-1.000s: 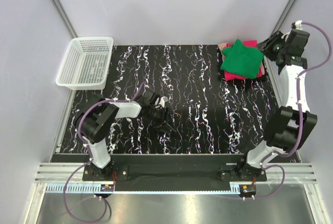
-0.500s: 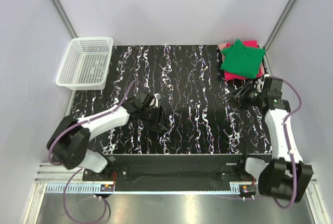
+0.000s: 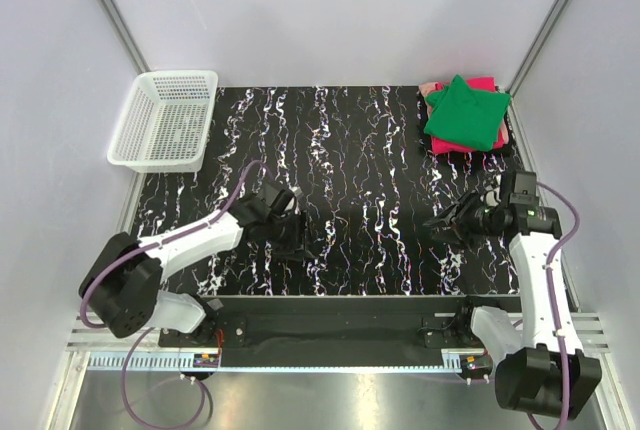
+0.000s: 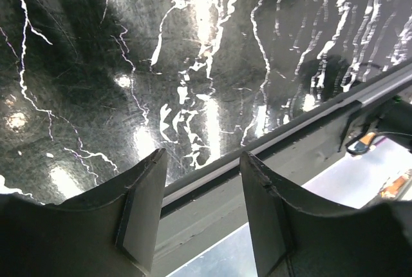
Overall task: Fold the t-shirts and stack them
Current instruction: Reset both grippers
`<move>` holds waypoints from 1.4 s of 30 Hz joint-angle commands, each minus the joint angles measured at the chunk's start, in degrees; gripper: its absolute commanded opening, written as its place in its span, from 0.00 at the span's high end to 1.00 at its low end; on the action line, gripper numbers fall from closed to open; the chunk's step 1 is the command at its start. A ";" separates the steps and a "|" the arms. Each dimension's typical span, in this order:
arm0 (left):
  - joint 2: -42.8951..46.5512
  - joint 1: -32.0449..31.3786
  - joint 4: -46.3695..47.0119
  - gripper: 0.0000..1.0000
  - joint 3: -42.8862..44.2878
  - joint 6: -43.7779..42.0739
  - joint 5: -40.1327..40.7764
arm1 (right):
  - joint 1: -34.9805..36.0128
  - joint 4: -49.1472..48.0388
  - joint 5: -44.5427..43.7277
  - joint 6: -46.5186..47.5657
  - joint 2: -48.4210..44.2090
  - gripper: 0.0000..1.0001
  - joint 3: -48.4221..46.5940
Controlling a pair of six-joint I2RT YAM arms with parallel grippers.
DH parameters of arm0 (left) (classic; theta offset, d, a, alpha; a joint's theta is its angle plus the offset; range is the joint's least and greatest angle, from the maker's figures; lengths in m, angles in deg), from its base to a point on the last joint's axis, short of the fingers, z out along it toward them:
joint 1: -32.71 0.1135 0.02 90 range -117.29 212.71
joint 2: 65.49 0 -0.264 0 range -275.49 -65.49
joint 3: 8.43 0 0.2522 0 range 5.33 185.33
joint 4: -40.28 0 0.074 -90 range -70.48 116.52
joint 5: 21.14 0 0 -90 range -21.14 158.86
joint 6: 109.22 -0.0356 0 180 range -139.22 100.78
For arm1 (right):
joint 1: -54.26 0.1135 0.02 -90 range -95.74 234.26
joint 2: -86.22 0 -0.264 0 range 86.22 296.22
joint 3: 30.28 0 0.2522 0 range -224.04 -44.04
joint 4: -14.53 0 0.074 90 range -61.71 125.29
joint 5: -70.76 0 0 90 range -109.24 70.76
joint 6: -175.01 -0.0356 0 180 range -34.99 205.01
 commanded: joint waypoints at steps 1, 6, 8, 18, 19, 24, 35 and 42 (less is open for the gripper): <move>-1.41 -0.37 -0.63 0.46 2.78 -0.75 2.11 | 0.38 5.61 -12.56 3.50 -2.52 0.48 -9.38; -1.06 -0.73 2.18 0.46 2.43 0.48 2.20 | 0.38 2.10 -22.07 -0.28 -0.69 0.47 -20.99; 0.60 -0.73 3.76 0.46 2.00 0.83 2.11 | 0.38 2.80 -25.14 -0.81 0.90 0.48 -24.50; 9.48 -0.81 4.82 0.45 -2.22 1.80 4.39 | 0.38 2.54 -22.97 -4.58 9.43 0.46 -27.25; 9.58 -0.81 4.30 0.45 -2.31 1.54 4.31 | 0.29 1.75 -22.97 -4.93 8.91 0.45 -26.64; 10.37 -0.81 -1.23 0.44 0.23 -0.65 6.93 | 0.38 2.88 -21.56 -5.29 4.35 0.44 -19.88; 1.86 -0.64 -10.30 0.44 13.24 -6.63 6.78 | 0.38 7.54 -21.54 -6.00 -7.53 0.41 -9.05; -0.97 -0.29 -11.34 0.43 16.32 -4.70 4.29 | 0.38 10.61 -25.14 2.17 0.19 0.39 -18.09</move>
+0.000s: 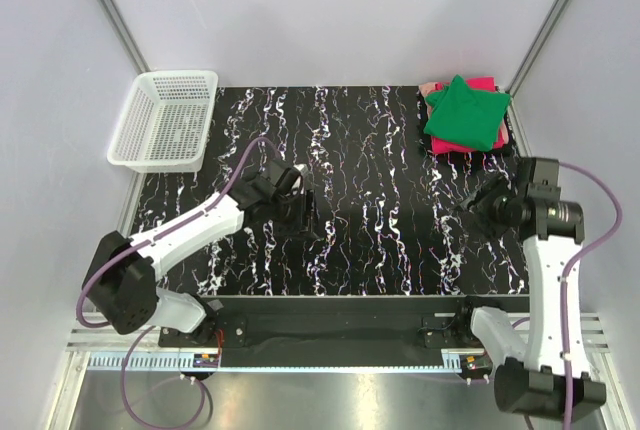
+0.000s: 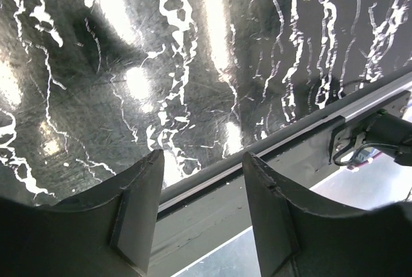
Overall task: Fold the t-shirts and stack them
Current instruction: Reset both grippers
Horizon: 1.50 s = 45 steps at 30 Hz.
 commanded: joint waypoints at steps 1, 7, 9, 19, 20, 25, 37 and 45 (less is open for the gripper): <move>1.17 0.56 -3.41 0.42 2.85 0.06 0.89 | 0.29 3.12 -7.16 5.32 3.80 0.40 -6.80; 7.14 4.69 -5.53 0.40 0.14 0.33 6.09 | 0.12 4.54 -19.75 7.35 8.20 0.40 -18.31; 8.64 6.79 -5.54 0.40 -1.44 0.85 6.97 | 0.12 4.28 -18.97 7.44 9.86 0.40 -19.47; 12.70 9.97 -5.71 0.39 -3.83 0.07 8.64 | -0.06 2.79 -17.65 9.81 11.46 0.36 -17.20; 11.99 9.97 -5.71 0.39 -3.30 -0.20 8.03 | -0.06 2.78 -18.52 9.47 11.55 0.36 -16.40; 7.60 9.97 -5.54 0.40 0.66 -0.46 5.48 | -1.11 -6.15 -15.11 9.20 13.82 0.38 -13.32; 12.68 9.97 -8.17 0.41 -4.69 0.32 3.10 | -9.64 -19.70 -3.86 9.11 47.03 1.00 -35.00; 16.64 9.97 -9.14 0.41 -9.97 3.31 3.63 | -9.82 -23.84 17.07 10.43 71.39 1.00 -53.56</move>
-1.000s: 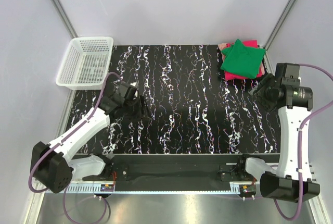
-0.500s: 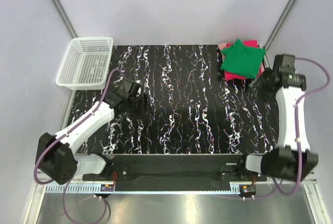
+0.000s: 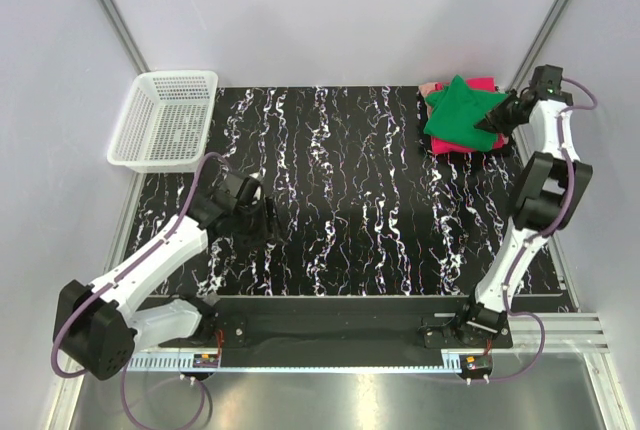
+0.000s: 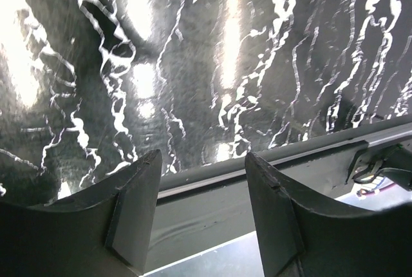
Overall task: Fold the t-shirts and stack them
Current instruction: Reset both grippers
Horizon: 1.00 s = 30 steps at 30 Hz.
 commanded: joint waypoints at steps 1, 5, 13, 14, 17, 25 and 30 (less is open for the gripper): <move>1.85 0.29 0.13 0.41 -1.51 1.92 -0.37 | 0.46 -4.37 9.07 0.29 3.16 1.00 -6.01; 1.76 0.29 0.04 0.41 -2.04 2.71 -0.11 | 0.28 -4.47 8.36 -0.07 7.72 1.00 -7.25; 0.88 0.29 -0.48 0.42 -1.17 2.89 0.16 | -0.16 -10.71 7.49 -0.94 12.57 1.00 -2.33; 0.97 0.20 -0.66 0.42 -1.17 2.89 0.24 | -0.24 -10.71 7.31 -1.12 13.96 1.00 -2.33; 1.76 0.29 -1.36 0.42 -1.17 2.97 0.68 | -0.68 -10.62 5.92 -1.91 15.03 1.00 -2.06; 2.46 0.29 -1.89 0.42 -2.13 4.03 0.86 | -0.77 -9.66 5.19 -1.13 14.42 1.00 -2.94; 2.11 0.29 -1.28 0.42 -1.78 4.47 1.30 | -0.77 -9.75 5.81 1.16 5.38 1.00 -1.97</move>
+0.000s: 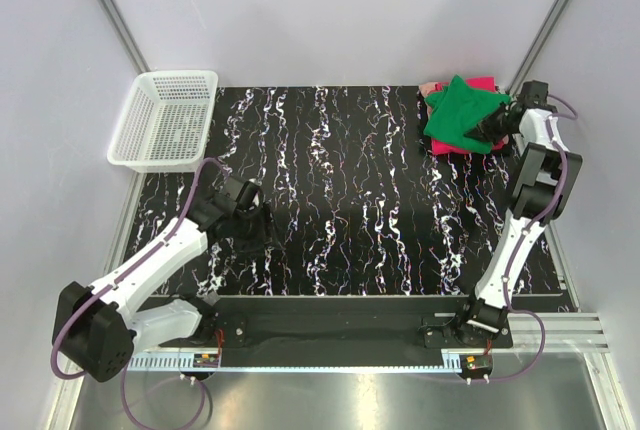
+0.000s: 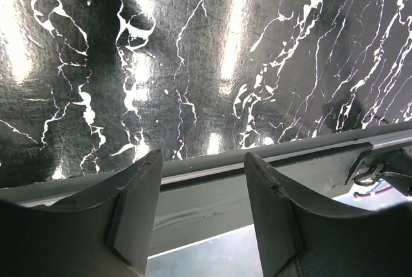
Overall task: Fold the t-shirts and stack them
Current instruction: Reset both grippers
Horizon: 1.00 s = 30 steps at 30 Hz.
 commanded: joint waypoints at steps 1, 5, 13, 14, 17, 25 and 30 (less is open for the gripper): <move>0.56 0.29 1.15 0.42 0.43 0.71 0.95 | -0.47 -0.76 0.54 3.09 -9.78 1.00 -0.27; -1.11 0.29 3.17 0.42 0.69 0.80 0.34 | -0.55 -1.29 4.76 0.64 -19.77 0.87 1.13; -9.10 0.29 5.28 0.38 5.52 -1.75 1.92 | 1.64 -4.45 14.68 -10.60 -40.53 0.51 20.09; -9.89 0.29 5.28 0.37 6.13 -2.01 1.92 | 1.99 -4.63 16.10 -11.58 -44.73 0.48 23.43; -12.10 0.11 5.37 0.35 8.42 -3.07 2.00 | 7.16 -4.72 17.35 -11.59 -53.95 0.46 36.61; -12.89 0.03 5.28 0.26 11.06 -5.88 2.62 | 15.27 -3.31 19.00 -12.56 -69.11 0.28 61.95; -12.89 -0.41 4.67 0.25 11.94 -7.63 3.58 | 15.35 4.39 20.42 -3.62 -69.65 0.14 60.22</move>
